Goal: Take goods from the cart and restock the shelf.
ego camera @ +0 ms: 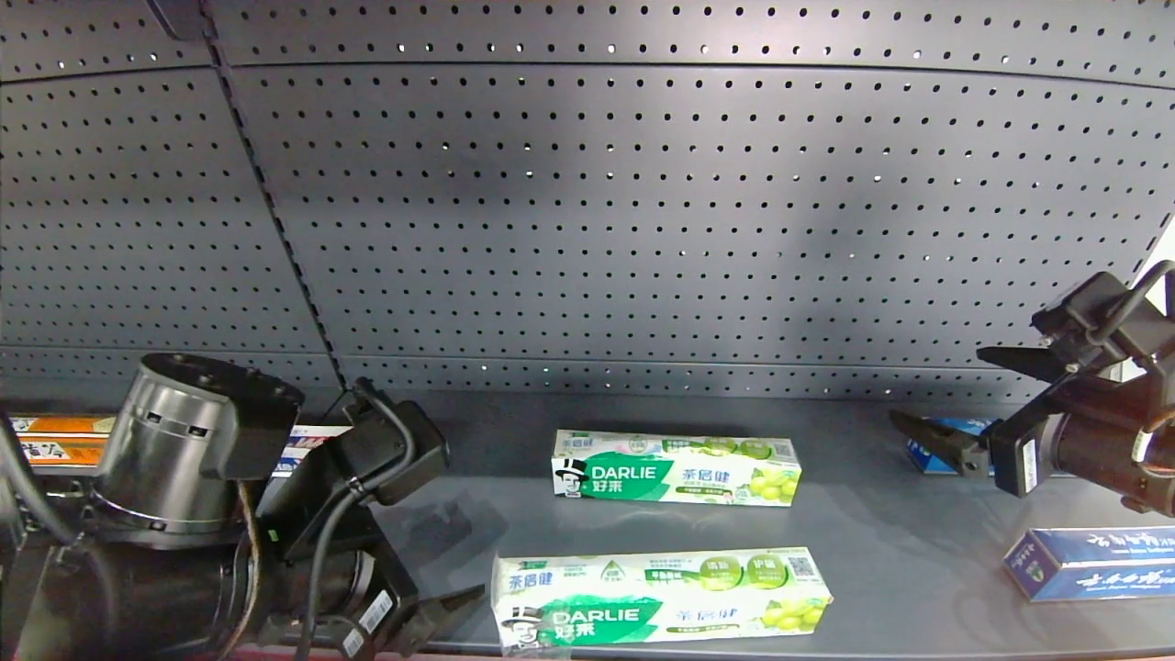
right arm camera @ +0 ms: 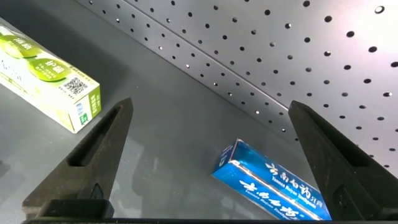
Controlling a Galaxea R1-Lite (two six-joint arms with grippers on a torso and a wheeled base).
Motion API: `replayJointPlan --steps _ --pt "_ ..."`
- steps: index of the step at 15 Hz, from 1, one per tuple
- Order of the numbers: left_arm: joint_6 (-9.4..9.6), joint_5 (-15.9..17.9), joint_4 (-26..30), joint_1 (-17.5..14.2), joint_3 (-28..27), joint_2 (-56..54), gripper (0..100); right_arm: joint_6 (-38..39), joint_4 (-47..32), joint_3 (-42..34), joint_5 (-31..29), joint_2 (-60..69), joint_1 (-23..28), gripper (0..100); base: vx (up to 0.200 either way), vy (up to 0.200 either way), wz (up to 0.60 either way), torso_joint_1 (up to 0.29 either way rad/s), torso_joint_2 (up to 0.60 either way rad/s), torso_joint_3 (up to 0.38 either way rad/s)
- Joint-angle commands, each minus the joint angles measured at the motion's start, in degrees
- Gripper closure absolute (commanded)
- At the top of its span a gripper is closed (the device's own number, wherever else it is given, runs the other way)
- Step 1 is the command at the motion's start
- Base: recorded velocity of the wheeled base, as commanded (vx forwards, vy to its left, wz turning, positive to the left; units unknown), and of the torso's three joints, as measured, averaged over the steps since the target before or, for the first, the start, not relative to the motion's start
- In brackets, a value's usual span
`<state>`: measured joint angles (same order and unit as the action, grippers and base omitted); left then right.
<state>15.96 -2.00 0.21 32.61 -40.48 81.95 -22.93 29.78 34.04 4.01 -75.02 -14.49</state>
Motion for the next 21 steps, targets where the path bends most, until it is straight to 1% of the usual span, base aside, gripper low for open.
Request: replayJointPlan --steps 1,9,14,21 --pt "0.04 0.0 0.1 0.0 -1.7 2.0 0 0.0 0.0 0.0 0.0 0.0 0.0 0 0.000 0.000 0.00 0.000 0.00 0.000" --pt "0.13 0.2 0.0 1.3 -3.0 3.5 0 0.0 0.0 -1.2 0.0 0.1 0.1 0 0.000 0.000 0.00 0.000 0.00 0.000" --pt "0.13 0.0 -0.1 2.9 -4.1 5.1 0 -0.1 0.4 -1.5 0.0 0.2 0.1 0 0.000 0.000 0.00 0.000 0.00 0.000" --pt "0.13 0.0 -0.8 3.0 -4.5 5.9 0 -0.1 0.5 -2.0 0.0 0.4 0.8 0 0.000 0.000 0.00 0.000 0.00 0.000"
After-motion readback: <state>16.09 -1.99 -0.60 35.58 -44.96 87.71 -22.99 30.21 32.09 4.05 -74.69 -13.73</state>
